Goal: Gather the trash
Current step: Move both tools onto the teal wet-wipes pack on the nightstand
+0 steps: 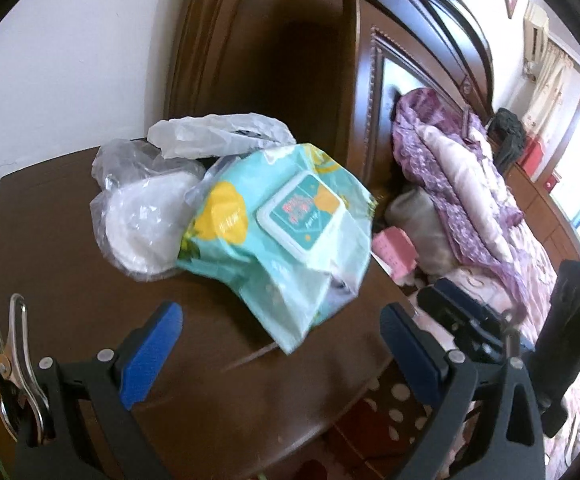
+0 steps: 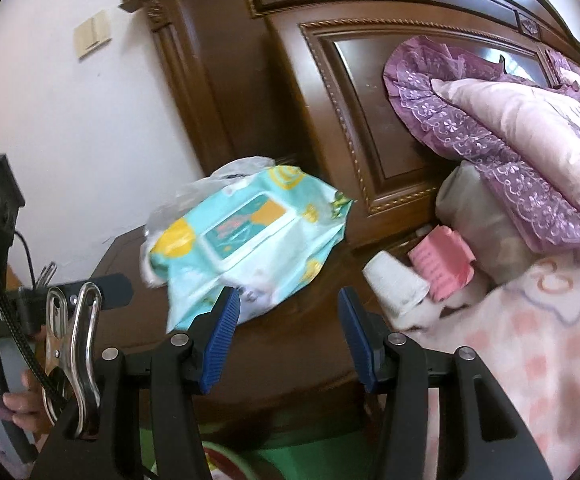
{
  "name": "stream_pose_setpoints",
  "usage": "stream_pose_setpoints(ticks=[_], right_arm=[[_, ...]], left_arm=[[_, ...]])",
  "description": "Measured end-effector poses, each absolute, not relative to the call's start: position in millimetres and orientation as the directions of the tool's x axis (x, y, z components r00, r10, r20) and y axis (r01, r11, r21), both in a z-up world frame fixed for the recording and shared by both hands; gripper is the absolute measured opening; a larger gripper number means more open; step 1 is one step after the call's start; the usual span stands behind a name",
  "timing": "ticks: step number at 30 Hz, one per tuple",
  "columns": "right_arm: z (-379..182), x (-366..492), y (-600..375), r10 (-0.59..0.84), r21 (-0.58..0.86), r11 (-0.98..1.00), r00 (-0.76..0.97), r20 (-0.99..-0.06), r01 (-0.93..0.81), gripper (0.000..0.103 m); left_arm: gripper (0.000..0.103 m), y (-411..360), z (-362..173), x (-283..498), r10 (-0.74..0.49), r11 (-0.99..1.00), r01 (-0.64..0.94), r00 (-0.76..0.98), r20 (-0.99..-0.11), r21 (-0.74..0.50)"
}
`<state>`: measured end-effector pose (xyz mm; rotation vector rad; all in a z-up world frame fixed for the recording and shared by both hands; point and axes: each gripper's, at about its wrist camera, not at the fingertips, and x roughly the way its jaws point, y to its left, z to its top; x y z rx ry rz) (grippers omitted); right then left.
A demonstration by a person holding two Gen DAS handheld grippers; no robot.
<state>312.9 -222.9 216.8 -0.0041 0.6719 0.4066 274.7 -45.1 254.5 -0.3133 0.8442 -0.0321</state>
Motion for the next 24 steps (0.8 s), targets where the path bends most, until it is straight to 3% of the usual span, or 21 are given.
stream_pose_setpoints(ticks=[13, 19, 24], right_arm=[[208, 408, -217, 0.357, 0.141, 0.924, 0.674, -0.647, -0.355, 0.053], [201, 446, -219, 0.414, 0.231, 0.908, 0.652, -0.636, -0.35, 0.062], [192, 467, -216, 0.429, 0.262, 0.901, 0.62, -0.657, -0.346, 0.062]], left_arm=[[0.101, -51, 230, 316, -0.095, 0.96, -0.142, 0.647, -0.756, -0.243], [0.101, -48, 215, 325, -0.122, 0.953, -0.141, 0.625, -0.771, -0.266], [0.101, -43, 204, 330, -0.175, 0.939, -0.135, 0.604, -0.777, -0.316]])
